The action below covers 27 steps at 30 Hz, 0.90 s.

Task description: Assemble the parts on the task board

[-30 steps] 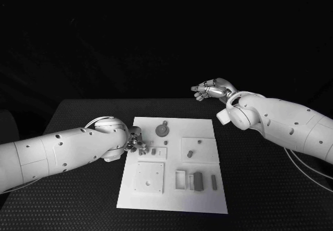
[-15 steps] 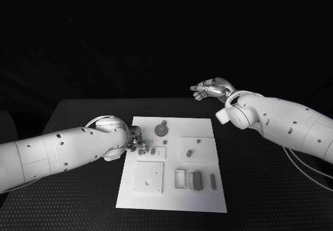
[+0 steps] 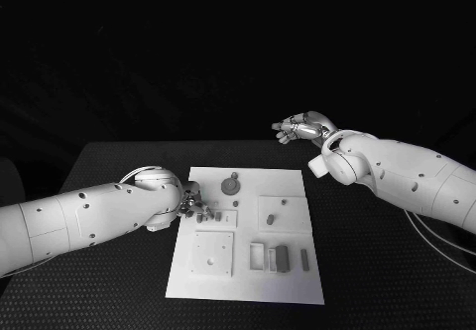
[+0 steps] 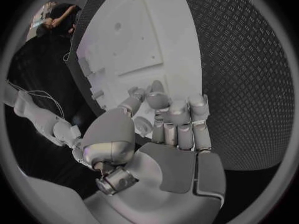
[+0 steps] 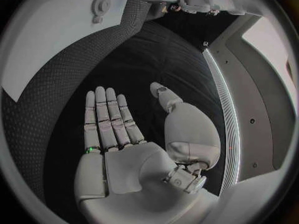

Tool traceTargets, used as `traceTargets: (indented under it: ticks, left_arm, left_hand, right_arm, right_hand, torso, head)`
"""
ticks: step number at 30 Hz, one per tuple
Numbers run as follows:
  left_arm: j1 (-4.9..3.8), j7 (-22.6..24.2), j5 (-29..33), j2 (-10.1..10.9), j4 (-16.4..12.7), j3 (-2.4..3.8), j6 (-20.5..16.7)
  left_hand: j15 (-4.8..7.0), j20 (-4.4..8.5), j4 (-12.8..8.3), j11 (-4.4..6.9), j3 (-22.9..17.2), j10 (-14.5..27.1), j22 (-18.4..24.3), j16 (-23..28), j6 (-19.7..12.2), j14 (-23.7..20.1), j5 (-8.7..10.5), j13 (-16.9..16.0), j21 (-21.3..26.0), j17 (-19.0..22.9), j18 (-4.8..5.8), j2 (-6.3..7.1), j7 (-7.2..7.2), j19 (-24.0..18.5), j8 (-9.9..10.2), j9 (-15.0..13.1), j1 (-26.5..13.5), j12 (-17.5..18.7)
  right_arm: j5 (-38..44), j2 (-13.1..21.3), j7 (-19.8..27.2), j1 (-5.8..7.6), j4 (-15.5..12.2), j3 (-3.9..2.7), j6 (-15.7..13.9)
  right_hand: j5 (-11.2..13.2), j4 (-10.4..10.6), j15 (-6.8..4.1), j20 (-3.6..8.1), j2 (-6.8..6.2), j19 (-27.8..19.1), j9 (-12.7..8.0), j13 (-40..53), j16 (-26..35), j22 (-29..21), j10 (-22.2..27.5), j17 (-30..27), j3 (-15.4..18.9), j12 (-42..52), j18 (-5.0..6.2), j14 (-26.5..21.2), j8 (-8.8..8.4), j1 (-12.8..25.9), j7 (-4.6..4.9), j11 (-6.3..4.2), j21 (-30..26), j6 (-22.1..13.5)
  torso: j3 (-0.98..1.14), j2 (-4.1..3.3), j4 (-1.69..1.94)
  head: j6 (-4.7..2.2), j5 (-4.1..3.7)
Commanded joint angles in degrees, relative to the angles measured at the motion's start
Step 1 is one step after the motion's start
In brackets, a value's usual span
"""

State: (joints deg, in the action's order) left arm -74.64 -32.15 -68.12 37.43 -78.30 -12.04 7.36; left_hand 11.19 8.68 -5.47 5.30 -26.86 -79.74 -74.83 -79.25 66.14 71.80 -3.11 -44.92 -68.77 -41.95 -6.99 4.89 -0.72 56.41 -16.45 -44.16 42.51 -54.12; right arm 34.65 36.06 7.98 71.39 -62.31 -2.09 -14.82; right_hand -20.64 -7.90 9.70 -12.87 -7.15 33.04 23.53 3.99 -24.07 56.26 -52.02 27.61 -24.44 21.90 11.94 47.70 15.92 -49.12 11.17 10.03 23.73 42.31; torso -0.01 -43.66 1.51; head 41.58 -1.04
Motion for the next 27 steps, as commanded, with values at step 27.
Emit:
traceTargets:
  ticks: [27]
  left_arm:
    - [0.33,-0.42,5.82,2.13,0.33,0.91,-6.54]
  left_hand:
    - [-0.25,6.53,0.47,-0.39,2.08,1.83,0.45,1.27,-2.60,-1.48,0.26,0.24,1.15,0.70,-0.53,0.46,-0.82,-1.04,1.35,-0.01,-1.95,0.87]
  right_arm:
    - [0.17,0.07,0.49,-0.23,0.04,-0.01,0.77]
  right_hand:
    - [-0.36,0.09,0.11,-0.04,-0.26,-0.44,-0.11,-0.08,0.36,0.07,-0.19,-0.12,0.43,-0.34,0.84,-0.59,0.14,-0.50,1.72,0.04,-0.35,-0.24]
  torso:
    - [0.07,0.05,-0.01]
  head:
    - [-0.16,-0.21]
